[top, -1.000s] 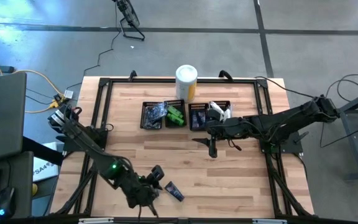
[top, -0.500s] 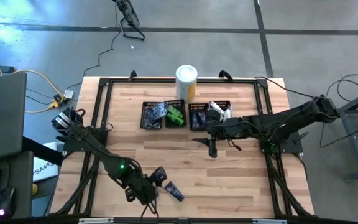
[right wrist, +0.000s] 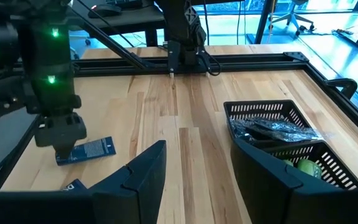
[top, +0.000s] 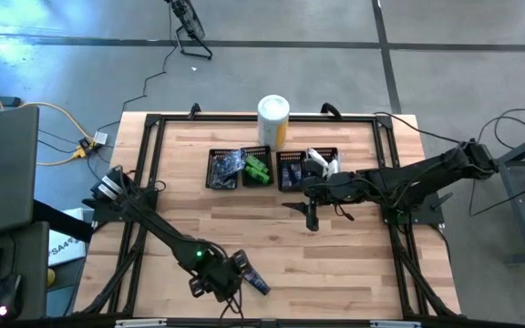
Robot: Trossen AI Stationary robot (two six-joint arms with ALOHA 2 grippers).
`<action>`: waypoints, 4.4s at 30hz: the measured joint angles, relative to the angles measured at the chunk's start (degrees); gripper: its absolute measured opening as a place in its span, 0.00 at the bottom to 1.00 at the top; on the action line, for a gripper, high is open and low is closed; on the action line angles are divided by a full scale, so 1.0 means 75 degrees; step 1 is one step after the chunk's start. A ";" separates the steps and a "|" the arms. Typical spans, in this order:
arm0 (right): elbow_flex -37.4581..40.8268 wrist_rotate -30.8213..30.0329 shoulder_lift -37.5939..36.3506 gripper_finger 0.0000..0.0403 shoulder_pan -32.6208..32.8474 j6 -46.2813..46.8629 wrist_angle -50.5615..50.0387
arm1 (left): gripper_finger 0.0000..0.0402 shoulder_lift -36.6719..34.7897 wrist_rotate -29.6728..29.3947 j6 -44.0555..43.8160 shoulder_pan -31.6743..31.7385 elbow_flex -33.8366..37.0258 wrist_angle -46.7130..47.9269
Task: Pick & Place Travel size toiletries
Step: Put the left blue bottle in the middle right bin, then put the left shave cream into the middle right black bin
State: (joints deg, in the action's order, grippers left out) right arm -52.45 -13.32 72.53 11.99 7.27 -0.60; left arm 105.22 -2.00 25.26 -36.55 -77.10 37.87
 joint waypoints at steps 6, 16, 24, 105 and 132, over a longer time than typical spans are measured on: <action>0.0000 0.0000 0.0000 0.43 0.0000 0.0045 -0.0002 | 0.58 0.0325 0.0775 0.0029 0.0096 -0.0009 -0.0187; 0.0000 0.0000 0.0000 0.43 0.0003 0.0055 -0.0003 | 0.58 0.0593 0.1157 0.0375 0.0131 -0.0009 -0.0290; 0.0000 0.0000 0.0000 0.43 0.0001 0.0058 -0.0006 | 0.58 0.0665 0.1146 0.0463 0.0290 -0.0015 -0.0365; -0.0009 0.0256 0.0003 0.43 0.0000 0.0002 -0.0297 | 0.32 0.0728 0.1638 0.0862 0.0915 -0.0003 0.0019; -0.0010 0.0432 -0.0240 0.43 0.0210 0.0235 -0.1521 | 0.32 -0.1590 0.0620 0.3639 0.3934 -0.0009 0.1865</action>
State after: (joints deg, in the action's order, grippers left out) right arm -52.52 -10.08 70.73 13.57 9.04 -12.01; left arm 93.30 2.66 52.56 -7.05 -77.17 51.85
